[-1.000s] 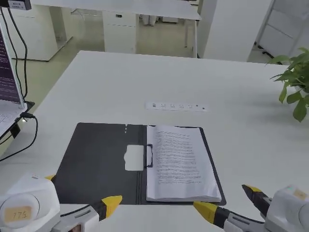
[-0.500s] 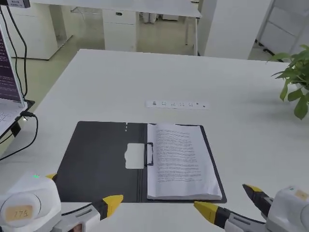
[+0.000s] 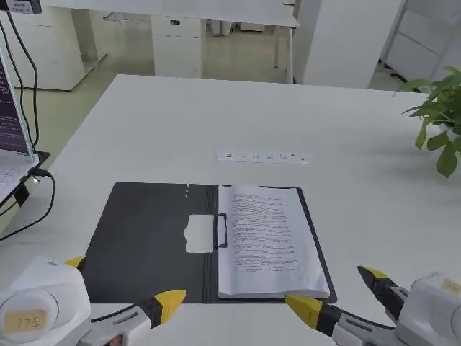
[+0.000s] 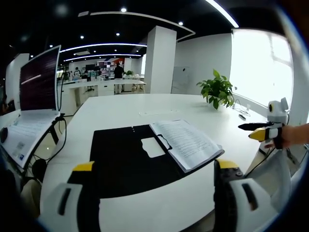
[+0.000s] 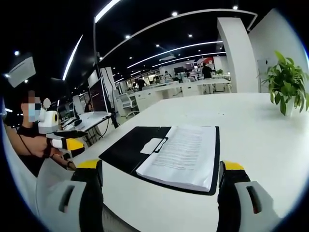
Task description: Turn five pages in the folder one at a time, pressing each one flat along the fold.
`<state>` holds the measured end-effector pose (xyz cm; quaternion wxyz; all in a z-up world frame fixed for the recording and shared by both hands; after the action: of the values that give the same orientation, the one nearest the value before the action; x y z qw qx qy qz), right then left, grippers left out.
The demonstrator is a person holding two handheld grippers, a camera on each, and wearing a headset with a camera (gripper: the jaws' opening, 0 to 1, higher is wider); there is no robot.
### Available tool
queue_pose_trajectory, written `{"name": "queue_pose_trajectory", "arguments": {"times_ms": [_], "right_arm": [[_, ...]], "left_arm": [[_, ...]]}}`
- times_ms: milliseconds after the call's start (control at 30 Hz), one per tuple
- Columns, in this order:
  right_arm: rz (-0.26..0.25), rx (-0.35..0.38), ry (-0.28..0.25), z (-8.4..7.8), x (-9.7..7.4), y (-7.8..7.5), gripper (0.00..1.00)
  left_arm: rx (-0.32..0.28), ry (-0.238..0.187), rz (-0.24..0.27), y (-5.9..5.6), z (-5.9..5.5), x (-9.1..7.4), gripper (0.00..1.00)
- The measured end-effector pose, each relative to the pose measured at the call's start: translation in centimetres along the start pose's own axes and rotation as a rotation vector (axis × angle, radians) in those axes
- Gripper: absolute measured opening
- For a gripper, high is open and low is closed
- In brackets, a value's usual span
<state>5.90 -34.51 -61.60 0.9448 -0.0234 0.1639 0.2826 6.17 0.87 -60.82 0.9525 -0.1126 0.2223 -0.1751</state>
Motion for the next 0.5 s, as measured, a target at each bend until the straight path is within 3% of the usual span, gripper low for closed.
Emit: {"name": "queue_pose_trajectory", "arguments": {"times_ms": [200, 500], "right_arm": [[-0.004, 0.001, -0.008, 0.1, -0.1, -0.1, 1.00], [-0.014, 0.009, -0.003, -0.3, -0.6, -0.4, 1.00]], "left_arm": [[0.006, 0.004, -0.016, -0.6, 0.0, 0.6, 1.00], [0.035, 0.035, -0.064, -2.1, 0.0, 2.7, 1.00]]}}
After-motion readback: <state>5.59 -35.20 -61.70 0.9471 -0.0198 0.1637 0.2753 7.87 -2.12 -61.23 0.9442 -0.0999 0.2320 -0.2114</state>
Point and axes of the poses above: the centre of the closed fingertips' face, and the gripper's own axes: x roughly forward along the fingers, y roughly to its left, z roughly out of its top, the point moved 10 cm from there along -x, roughly backward along the fingers, and after that the axes turned 11 degrees about -x, right-handed, at the moved point
